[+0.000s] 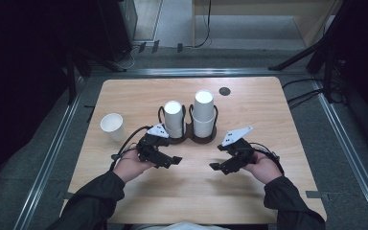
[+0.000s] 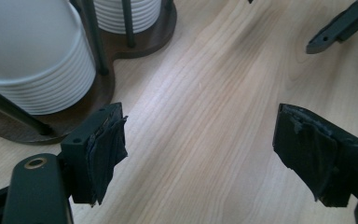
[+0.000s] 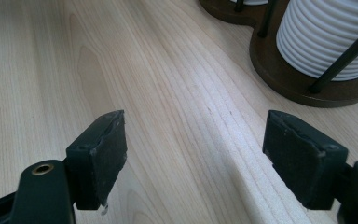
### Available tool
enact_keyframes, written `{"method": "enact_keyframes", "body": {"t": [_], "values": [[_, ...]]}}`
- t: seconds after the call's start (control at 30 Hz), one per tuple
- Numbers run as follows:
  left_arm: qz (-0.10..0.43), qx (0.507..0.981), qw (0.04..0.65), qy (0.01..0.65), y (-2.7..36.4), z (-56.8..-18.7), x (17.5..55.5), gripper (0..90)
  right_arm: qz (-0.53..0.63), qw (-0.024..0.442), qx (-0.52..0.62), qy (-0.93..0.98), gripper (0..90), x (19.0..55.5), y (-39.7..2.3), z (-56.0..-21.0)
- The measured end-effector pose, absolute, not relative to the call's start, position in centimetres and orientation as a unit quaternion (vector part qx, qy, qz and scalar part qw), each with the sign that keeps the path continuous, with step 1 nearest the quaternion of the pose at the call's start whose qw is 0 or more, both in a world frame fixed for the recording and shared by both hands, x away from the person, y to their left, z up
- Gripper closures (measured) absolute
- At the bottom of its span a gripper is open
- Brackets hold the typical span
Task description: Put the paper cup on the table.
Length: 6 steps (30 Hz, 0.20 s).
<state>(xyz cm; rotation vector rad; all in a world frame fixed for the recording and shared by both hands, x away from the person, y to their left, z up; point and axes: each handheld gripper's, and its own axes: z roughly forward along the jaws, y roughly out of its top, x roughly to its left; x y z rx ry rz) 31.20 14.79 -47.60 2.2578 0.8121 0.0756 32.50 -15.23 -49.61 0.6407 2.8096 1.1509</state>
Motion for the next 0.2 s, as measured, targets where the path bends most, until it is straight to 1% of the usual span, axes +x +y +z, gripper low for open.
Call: {"method": "enact_keyframes", "body": {"t": [0.2], "values": [[0.006, 0.873, 0.365, 0.325, 15.03, -48.23, 31.56, 17.0, 0.371, 0.020, 0.205, 0.905, 21.8, 32.57, -15.29, -49.59]]}}
